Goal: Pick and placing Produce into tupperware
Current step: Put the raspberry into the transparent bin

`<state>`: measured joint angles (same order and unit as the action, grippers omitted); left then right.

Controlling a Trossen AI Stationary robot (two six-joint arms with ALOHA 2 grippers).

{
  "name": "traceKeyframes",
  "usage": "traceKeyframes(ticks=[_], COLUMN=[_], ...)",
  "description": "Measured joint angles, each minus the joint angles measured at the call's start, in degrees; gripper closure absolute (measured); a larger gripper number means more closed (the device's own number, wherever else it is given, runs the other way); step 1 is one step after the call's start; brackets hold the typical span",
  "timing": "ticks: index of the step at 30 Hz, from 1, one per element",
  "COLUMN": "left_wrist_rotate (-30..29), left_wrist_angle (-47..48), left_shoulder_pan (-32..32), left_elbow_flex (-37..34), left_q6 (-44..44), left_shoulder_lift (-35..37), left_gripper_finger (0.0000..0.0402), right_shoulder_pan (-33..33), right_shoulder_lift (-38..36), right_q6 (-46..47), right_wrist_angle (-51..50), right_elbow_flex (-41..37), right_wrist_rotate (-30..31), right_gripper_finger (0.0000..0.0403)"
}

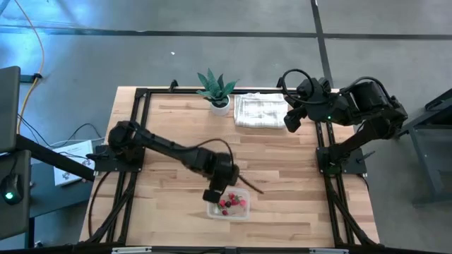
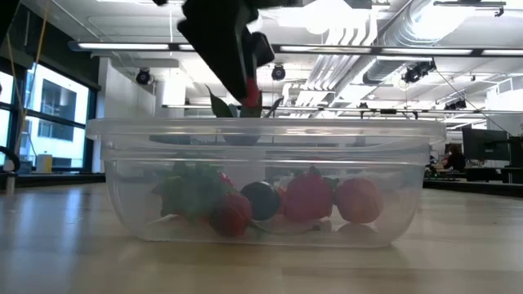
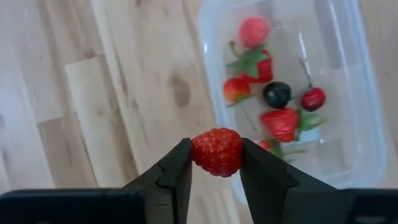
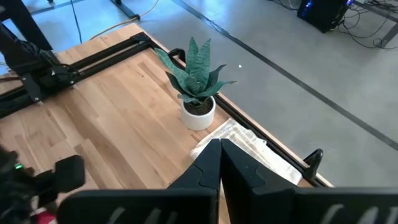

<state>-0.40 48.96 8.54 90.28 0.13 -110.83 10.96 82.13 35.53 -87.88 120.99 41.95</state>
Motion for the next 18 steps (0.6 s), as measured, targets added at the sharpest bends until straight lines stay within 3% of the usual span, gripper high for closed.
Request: traceKeyframes(ticks=[9,18], left_wrist_rotate=[0.0,9.3], left_wrist_angle=[-3.0,-7.8], left_shoulder_pan=[3.6,3.9], left_elbow_flex=[0.0,0.1], left_q6=[-2.1,-2.2], left_shoulder_lift=[-0.6,-3.5], left_gripper_finger=[0.0299,0.0293], right_shoulder_pan=[0.0,0.0], right_shoulder_lift=[0.0,0.0], right_q6=[0.2,0.0], right_wrist_angle=[0.0,-0.2], right_elbow_flex=[0.0,0.0], right_wrist_rotate=[-0.1,-1.1], right_gripper_finger=[0.0402,0.0402])
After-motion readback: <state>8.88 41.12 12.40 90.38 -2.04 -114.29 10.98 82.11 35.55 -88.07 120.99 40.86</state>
